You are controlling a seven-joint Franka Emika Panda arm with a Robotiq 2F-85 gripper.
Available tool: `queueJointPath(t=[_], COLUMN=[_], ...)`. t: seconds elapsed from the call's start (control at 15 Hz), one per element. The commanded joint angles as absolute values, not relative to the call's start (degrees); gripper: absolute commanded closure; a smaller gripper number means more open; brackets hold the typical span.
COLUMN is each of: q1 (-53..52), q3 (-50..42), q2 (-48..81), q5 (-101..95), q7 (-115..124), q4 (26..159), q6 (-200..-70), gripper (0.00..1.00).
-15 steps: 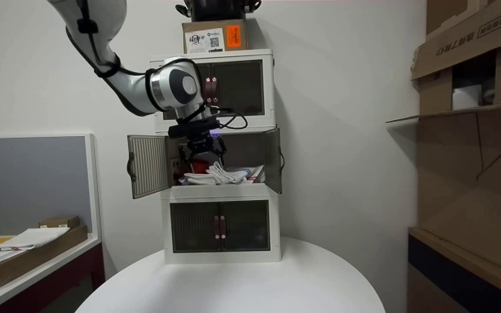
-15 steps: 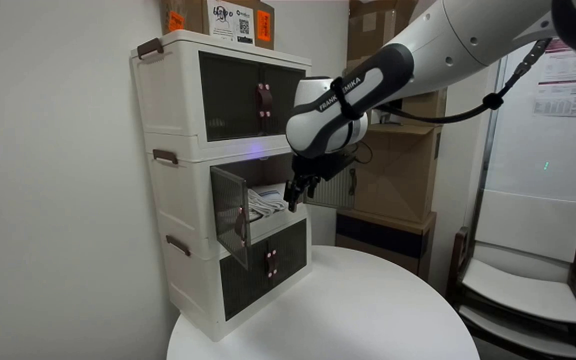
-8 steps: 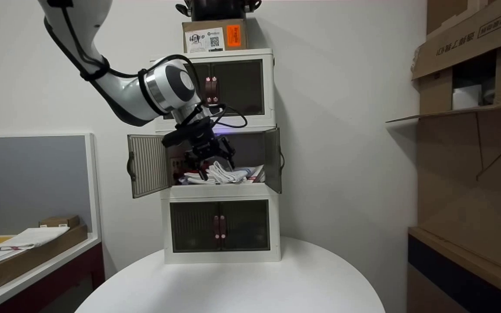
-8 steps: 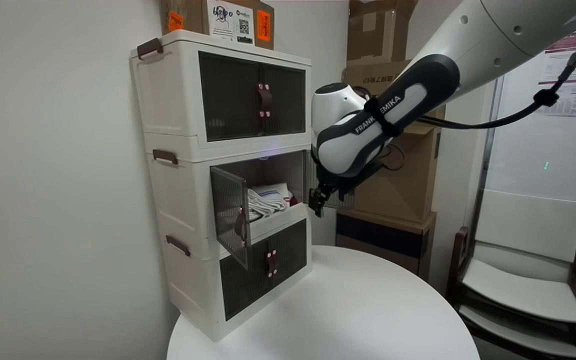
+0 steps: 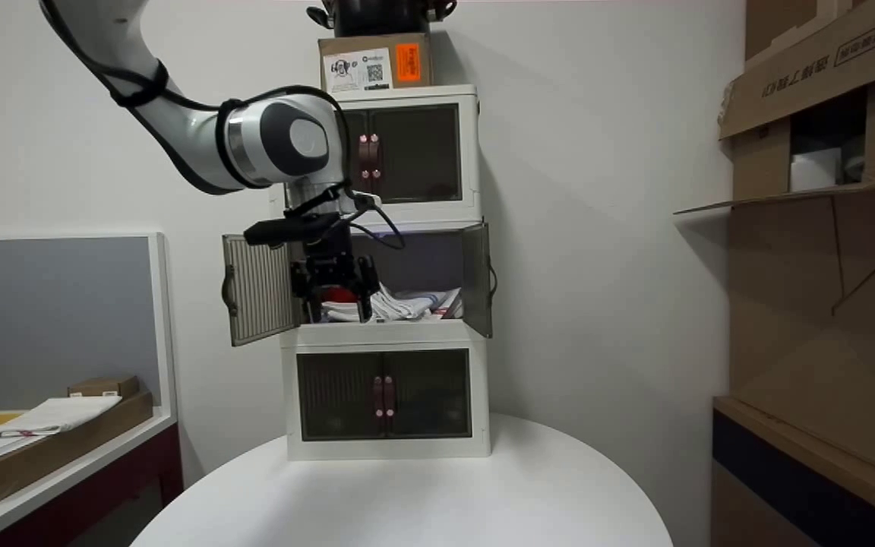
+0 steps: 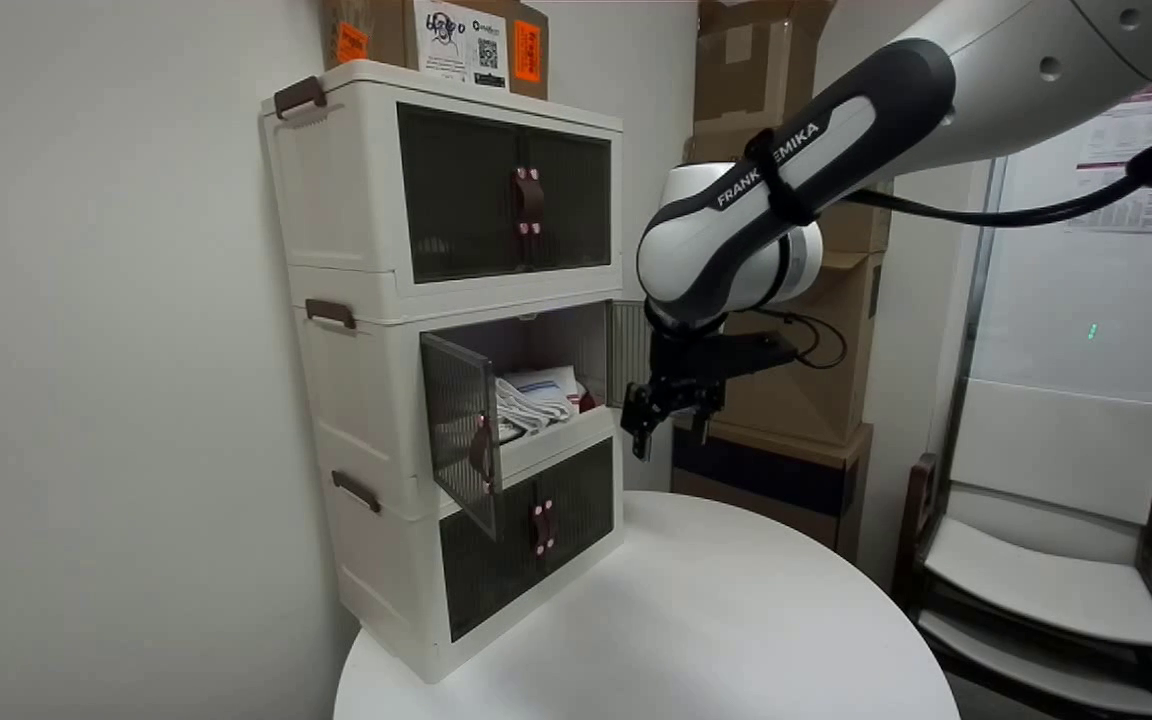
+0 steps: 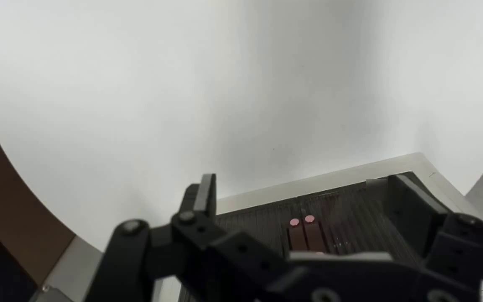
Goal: Put the red cup inside the middle cabinet
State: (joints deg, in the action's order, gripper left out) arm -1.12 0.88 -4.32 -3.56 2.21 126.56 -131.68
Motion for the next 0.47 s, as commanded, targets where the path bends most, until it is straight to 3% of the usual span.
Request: queueJointPath(t=[0.0, 0.4], q1=[-1.01, -1.0], q3=[0.99, 0.99], q2=[-4.81, -5.46], q5=[-2.93, -2.53], q7=[2.19, 2.19], q4=[126.8, 127.42], q6=[-130.97, -130.8], gripper=[0.0, 0.0])
